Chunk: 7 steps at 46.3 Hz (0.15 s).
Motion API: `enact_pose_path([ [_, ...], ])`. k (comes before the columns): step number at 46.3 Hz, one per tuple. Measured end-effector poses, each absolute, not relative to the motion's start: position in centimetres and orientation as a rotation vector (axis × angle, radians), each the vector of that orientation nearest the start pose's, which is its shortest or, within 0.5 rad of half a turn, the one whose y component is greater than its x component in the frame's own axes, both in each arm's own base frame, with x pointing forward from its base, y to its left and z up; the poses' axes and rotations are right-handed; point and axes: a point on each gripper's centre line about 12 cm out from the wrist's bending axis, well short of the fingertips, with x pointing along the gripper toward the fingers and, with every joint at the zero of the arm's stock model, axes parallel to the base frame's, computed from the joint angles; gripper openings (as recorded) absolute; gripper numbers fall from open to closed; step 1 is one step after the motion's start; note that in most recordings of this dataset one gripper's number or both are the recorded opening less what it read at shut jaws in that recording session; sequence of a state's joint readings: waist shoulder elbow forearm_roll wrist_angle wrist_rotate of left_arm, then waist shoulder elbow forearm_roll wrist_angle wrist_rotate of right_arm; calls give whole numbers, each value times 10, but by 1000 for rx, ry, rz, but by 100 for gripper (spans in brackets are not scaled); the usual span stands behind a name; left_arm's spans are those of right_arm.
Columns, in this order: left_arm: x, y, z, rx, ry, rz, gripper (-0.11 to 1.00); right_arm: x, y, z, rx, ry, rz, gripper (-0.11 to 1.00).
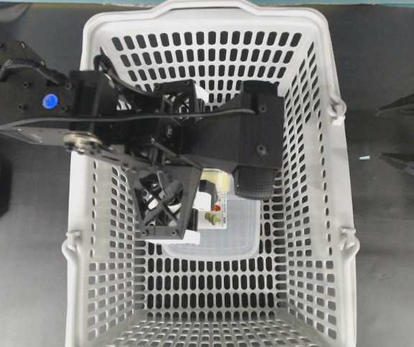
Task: Pick up the tape dispenser from the shopping basket with the left arm.
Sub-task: 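Lift the gripped tape dispenser upward out of the container with the left gripper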
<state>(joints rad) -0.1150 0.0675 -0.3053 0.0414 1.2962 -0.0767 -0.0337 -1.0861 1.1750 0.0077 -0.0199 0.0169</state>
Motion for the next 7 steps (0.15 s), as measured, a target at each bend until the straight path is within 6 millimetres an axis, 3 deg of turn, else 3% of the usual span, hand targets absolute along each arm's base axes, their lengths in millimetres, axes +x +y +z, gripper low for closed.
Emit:
enact_pose_path([
  [7,427,-46,390,23,1057,-37,28,179,-6,284,27,70,-35,70],
])
